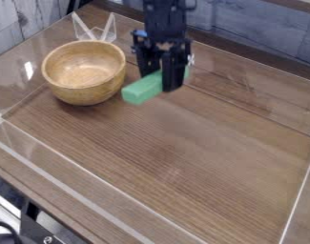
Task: Move green stick from inside the wooden bowl to the table next to it
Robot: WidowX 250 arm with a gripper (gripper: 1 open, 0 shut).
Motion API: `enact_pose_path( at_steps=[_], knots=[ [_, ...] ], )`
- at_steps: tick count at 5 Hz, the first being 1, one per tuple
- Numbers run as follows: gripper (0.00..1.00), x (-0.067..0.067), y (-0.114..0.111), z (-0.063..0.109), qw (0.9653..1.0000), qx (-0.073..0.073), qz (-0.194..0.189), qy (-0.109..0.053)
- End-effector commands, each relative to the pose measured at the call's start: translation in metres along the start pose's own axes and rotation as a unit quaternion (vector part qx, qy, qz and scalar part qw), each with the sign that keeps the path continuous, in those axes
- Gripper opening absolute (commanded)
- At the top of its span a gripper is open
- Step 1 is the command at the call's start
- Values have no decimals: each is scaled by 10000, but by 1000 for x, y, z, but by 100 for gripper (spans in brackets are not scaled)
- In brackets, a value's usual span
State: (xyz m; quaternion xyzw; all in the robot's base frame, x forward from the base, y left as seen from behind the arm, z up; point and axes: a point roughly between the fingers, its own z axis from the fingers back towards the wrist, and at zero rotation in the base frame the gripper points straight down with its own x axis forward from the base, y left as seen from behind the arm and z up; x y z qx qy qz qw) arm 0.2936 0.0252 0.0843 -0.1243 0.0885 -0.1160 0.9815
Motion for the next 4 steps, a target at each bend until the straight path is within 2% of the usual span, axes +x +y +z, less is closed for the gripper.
enact_pose_path(
  at_steps=[1,3,4],
  knots=[
    [0,4,2,-6,9992,236,-236,-200],
    [0,11,13,-46,9977,355,-575,-68],
    [0,13,16,-51,9971,376,-656,-109]
  ],
)
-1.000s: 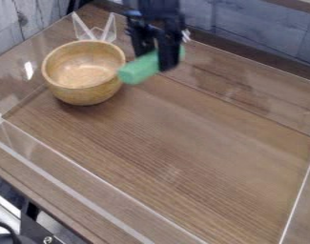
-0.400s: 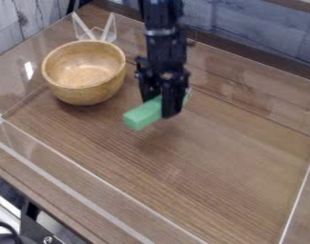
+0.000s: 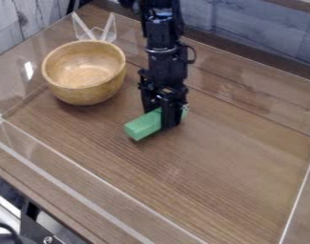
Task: Move green stick from inside the wooden bowl to the table next to it
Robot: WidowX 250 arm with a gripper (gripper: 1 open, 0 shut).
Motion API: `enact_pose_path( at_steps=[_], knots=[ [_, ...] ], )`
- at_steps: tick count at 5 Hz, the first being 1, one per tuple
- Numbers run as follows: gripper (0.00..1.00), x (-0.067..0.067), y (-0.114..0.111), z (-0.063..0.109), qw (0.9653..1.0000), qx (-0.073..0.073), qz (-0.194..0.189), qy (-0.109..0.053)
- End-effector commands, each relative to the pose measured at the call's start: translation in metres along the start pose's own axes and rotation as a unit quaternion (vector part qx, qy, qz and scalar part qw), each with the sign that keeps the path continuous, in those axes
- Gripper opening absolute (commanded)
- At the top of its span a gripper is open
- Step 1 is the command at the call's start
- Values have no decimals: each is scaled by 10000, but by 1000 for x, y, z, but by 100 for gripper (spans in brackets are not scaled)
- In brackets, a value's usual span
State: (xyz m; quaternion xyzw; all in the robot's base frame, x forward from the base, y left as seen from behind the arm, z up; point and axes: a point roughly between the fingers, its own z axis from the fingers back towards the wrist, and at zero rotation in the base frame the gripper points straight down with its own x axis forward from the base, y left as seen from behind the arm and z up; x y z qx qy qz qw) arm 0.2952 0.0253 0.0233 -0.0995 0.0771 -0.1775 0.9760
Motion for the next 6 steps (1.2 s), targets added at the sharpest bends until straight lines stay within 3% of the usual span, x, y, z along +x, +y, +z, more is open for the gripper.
enact_pose_path(
  at_steps=[1,3,4,6],
  knots=[
    [0,1,3,3,9999,59,-84,-135],
    [0,9,-10,-3,9996,-11,137,-230],
    [0,12,-9,0,9995,-2,-282,-144],
    [0,20,2,2,9956,-4,-940,-54]
  ],
)
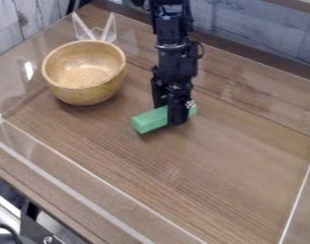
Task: Move green stick from inside the wooden bowl to the table next to it
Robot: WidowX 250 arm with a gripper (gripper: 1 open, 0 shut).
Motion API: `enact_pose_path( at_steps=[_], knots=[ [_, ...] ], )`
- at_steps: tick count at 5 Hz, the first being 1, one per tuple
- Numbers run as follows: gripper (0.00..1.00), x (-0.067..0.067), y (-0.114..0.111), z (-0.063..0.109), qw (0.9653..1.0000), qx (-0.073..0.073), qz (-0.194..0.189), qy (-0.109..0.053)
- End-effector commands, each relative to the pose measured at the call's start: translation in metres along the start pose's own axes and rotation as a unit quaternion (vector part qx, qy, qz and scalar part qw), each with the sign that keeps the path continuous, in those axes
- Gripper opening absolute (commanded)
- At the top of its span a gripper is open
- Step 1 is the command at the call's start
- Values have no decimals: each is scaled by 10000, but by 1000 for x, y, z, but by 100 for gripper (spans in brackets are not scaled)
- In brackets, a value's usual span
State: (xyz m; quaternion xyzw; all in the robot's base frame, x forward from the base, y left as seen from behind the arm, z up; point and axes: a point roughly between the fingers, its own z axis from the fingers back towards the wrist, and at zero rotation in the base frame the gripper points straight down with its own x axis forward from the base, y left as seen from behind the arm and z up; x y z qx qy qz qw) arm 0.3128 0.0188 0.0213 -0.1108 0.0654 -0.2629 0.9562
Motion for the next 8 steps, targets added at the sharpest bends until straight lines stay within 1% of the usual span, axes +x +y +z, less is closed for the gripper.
enact_pose_path(
  at_steps=[1,2,4,5,6,7,8],
  knots=[
    [0,3,10,2,9996,25,-268,5],
    [100,5,16,5,9994,1,-348,-2],
    [100,4,4,51,9987,135,-156,-463],
    [100,-14,5,74,9959,261,319,-805],
    [100,-28,11,94,9894,322,834,-1145],
    [0,-30,21,90,9869,317,973,-1249],
    [0,-31,26,80,9868,320,954,-1265]
  ],
)
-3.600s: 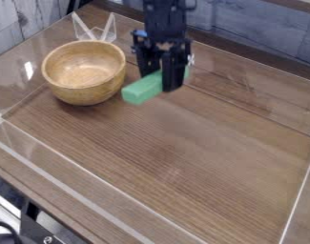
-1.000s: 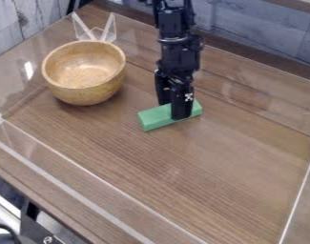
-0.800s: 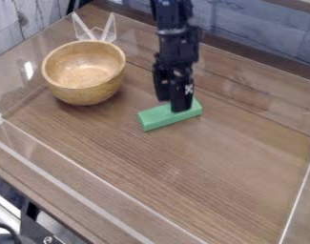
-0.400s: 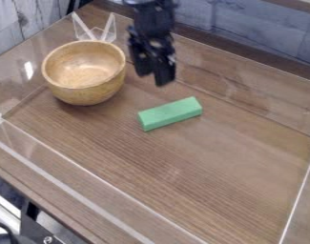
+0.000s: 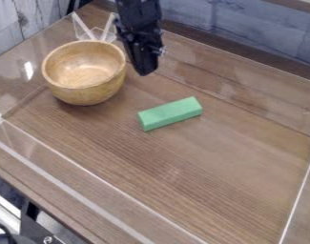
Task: Move green stick from inside the wooden bowl to the table next to it
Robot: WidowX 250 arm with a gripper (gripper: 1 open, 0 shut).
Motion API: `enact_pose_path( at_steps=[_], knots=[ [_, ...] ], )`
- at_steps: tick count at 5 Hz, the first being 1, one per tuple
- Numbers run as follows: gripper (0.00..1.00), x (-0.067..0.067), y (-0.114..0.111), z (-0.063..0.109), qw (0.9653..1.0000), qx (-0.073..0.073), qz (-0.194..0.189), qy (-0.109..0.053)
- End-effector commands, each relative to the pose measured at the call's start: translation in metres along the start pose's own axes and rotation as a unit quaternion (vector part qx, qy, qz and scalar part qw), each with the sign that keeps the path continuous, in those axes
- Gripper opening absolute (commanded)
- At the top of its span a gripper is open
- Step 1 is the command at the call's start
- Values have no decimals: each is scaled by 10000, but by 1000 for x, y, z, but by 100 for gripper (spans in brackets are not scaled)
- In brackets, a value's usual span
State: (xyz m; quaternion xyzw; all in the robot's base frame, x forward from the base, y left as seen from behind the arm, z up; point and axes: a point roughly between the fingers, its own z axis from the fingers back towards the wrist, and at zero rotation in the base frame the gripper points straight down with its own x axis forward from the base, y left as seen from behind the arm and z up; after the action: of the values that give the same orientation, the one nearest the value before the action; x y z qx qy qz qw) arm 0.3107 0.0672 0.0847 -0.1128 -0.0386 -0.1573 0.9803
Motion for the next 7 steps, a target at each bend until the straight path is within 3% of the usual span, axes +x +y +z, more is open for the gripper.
enact_pose_path(
  at_steps=[1,2,4,6,7],
  knots=[
    [0,11,4,8,9999,55,8,-151],
    [0,18,3,11,9998,12,-8,-174],
    [0,10,22,10,9988,-29,387,-289],
    [0,19,37,14,9908,5,1261,-495],
    [0,12,29,15,9907,-26,1273,-486]
  ],
)
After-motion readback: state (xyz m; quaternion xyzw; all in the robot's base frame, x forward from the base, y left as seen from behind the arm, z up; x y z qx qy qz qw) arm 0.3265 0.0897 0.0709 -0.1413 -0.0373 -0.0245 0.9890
